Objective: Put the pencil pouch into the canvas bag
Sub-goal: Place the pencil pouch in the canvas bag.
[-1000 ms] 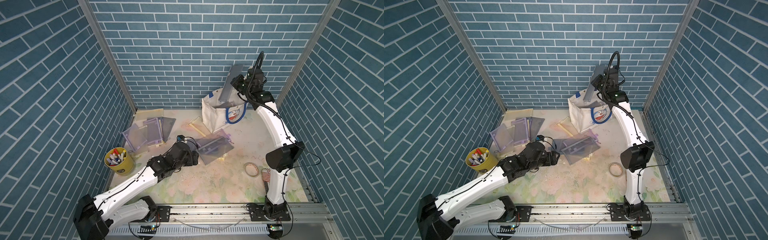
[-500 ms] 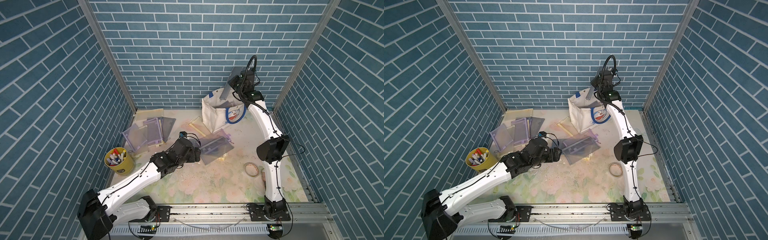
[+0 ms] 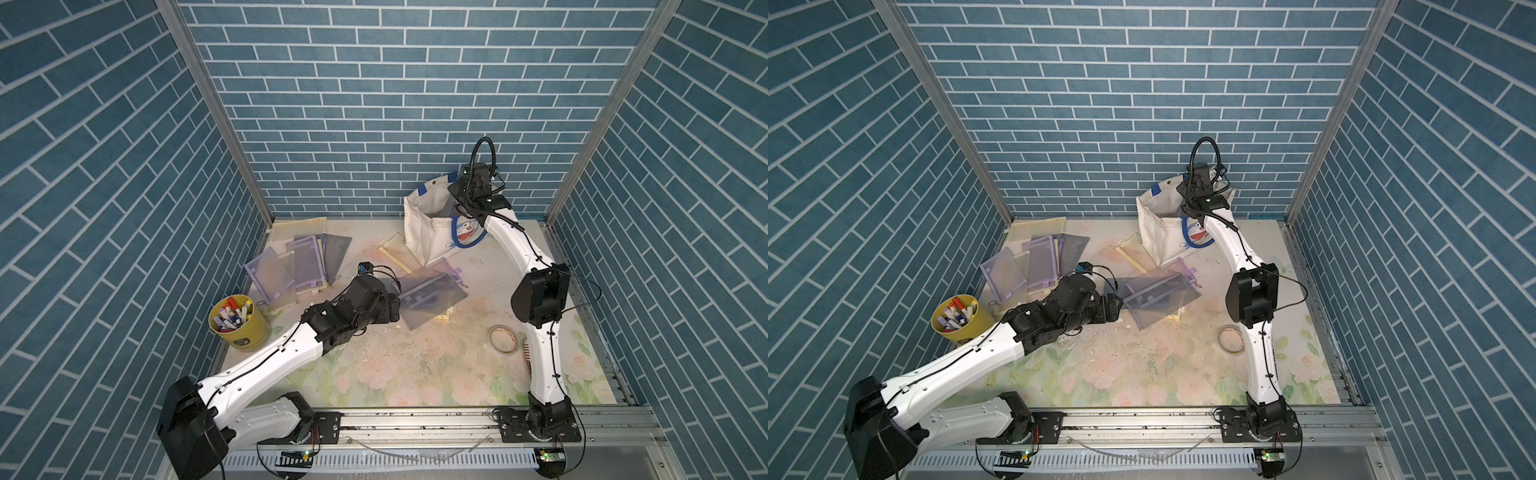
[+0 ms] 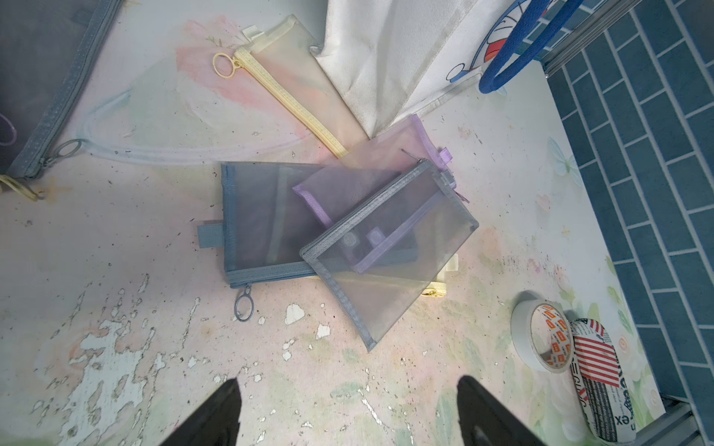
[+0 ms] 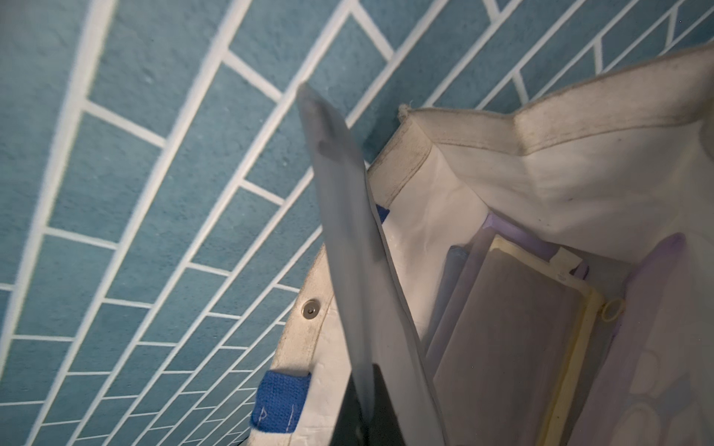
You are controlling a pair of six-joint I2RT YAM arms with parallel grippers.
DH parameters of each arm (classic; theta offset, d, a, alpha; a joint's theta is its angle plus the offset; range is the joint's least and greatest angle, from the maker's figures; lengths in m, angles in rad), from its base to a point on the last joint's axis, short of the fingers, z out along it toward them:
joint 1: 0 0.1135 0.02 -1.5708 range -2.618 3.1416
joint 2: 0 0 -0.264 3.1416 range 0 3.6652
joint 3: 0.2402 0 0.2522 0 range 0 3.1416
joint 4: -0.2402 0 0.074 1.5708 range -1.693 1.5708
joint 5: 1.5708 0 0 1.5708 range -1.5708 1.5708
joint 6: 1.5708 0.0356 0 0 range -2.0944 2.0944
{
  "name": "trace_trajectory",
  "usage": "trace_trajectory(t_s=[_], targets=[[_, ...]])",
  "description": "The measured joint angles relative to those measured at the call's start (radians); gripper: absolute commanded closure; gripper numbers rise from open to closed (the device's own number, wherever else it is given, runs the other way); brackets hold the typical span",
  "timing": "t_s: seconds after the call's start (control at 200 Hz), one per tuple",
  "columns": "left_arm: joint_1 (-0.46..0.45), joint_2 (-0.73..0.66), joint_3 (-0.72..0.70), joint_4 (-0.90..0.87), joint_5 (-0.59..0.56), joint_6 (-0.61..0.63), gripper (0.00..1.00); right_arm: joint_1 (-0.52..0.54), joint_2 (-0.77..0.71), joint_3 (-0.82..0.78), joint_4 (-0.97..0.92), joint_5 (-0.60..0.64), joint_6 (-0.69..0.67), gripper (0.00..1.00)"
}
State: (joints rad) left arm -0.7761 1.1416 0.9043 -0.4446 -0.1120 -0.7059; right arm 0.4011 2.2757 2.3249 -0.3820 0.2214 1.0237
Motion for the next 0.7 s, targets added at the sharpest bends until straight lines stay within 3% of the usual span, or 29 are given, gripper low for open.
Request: trace_trajectory(t_s=[0.445, 0.7], targets=[[0.011, -0.004, 0.0, -0.006, -0.008, 0.003, 0.12, 0.013, 0.0, -0.003, -0.008, 0.021, 0.038, 1.0], [0.013, -0.004, 0.0, -0.007, -0.008, 0.004, 0.12, 0.011, -0.001, -0.017, 0.031, 0.012, 0.188, 1.0]])
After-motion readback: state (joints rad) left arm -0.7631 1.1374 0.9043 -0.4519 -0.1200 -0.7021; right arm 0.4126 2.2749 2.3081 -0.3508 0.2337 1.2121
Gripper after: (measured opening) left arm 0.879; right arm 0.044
